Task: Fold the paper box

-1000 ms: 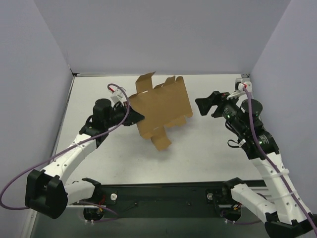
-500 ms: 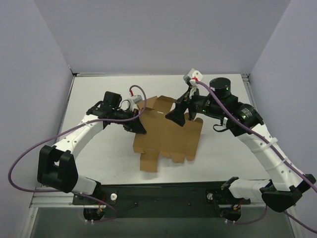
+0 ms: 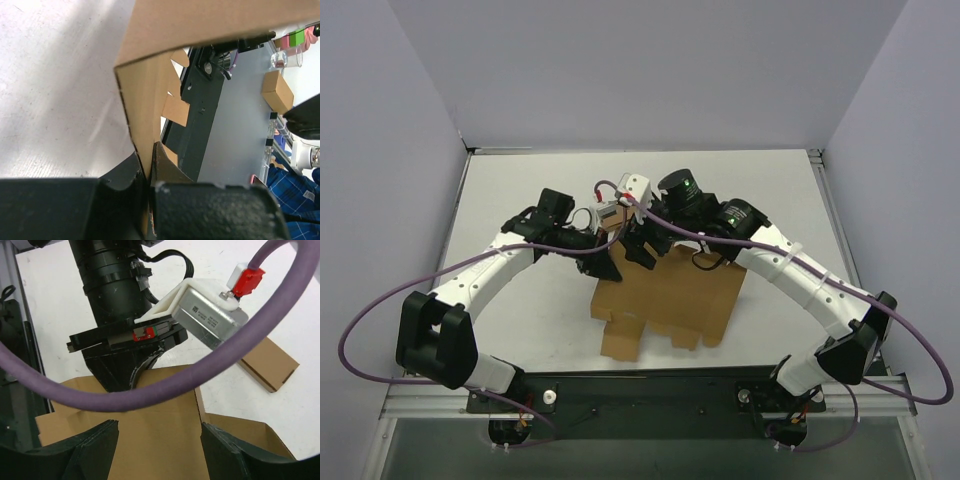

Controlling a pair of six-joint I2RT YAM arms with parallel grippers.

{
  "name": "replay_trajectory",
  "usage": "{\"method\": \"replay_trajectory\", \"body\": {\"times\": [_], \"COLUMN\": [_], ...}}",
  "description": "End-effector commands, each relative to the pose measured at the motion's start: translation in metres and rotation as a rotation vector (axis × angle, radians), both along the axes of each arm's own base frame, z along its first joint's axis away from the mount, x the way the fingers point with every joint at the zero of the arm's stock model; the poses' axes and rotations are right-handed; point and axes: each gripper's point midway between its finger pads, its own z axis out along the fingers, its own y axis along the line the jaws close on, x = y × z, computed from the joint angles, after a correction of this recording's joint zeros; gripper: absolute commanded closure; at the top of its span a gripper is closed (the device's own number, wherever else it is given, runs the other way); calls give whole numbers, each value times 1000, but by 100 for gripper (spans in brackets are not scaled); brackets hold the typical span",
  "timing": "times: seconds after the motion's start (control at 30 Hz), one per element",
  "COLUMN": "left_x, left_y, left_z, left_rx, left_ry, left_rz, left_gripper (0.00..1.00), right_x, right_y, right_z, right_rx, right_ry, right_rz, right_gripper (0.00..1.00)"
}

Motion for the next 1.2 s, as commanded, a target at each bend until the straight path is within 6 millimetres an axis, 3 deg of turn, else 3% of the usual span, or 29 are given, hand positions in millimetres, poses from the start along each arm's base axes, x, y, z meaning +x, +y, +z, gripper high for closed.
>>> {"method": "replay_trajectory", "body": {"times": [0.0,0.43,0.53,0.63,0.73,0.77,0.8,0.87,0.9,1.03,1.1,1.17], "left_x": [-9,-15,-18,-20,-20,-20,-19,-15,-7,34,58,69], "left_y": [-6,-6,-7,-8,-8,-8,-8,-6,-3,18,37,48], "left_z": [15,15,17,20,20,22,25,29,35,60,85,110], "left_rx": [-50,-50,-62,-77,-80,-82,-86,-82,-89,-101,-119,-138], "left_ry": [-47,-59,-59,-65,-71,-80,-95,-130,-168,-279,-367,-456], "left_rz": [-68,-82,-89,-102,-103,-102,-99,-82,-50,160,290,367], "left_gripper": [100,100,100,100,100,96,90,70,55,32,22,19], "right_x": [16,21,20,23,23,24,26,30,32,49,57,64], "right_y": [1,0,3,7,10,10,8,2,-2,-24,-43,-59], "right_z": [22,25,15,7,2,0,-1,-4,-6,0,9,21], "right_rx": [-13,8,-4,-9,-12,-15,-19,-25,-23,53,111,162], "right_ry": [-140,-215,-193,-182,-172,-171,-172,-175,-171,-128,-101,-105], "right_rz": [-13,-43,-30,-30,-24,-28,-36,-74,-96,-226,-309,-383], "right_gripper": [34,37,38,47,72,86,92,97,99,100,100,100]}}
